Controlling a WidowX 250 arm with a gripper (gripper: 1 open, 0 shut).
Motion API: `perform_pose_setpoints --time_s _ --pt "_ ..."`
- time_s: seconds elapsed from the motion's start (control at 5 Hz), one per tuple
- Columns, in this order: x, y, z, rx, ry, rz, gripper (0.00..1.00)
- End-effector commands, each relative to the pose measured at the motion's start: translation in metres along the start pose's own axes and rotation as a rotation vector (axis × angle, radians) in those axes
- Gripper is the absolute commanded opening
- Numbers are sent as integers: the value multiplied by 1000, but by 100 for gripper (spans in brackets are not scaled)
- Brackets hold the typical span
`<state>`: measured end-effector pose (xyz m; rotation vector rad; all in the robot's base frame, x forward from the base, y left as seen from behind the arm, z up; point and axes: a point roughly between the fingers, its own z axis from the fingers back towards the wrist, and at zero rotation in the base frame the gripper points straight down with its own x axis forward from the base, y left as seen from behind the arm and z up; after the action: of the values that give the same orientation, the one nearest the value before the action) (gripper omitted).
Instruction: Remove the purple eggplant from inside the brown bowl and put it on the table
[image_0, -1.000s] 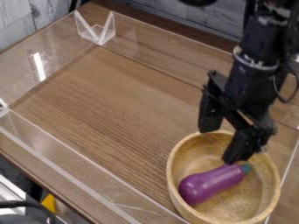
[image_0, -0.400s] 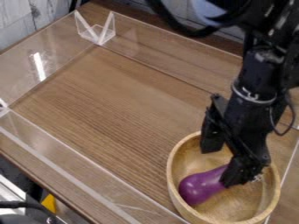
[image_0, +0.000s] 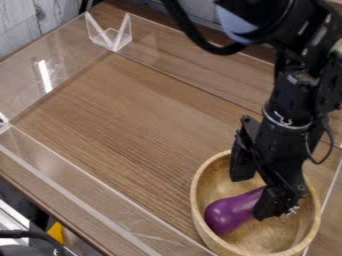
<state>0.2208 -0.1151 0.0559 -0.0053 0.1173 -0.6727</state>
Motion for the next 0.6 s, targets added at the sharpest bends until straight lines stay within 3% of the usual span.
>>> perform_pose_setpoints --time_s 0.0,0.4 --pt "4 4 7 10 -48 2 100" --pt "2 6 13 8 -66 6 100"
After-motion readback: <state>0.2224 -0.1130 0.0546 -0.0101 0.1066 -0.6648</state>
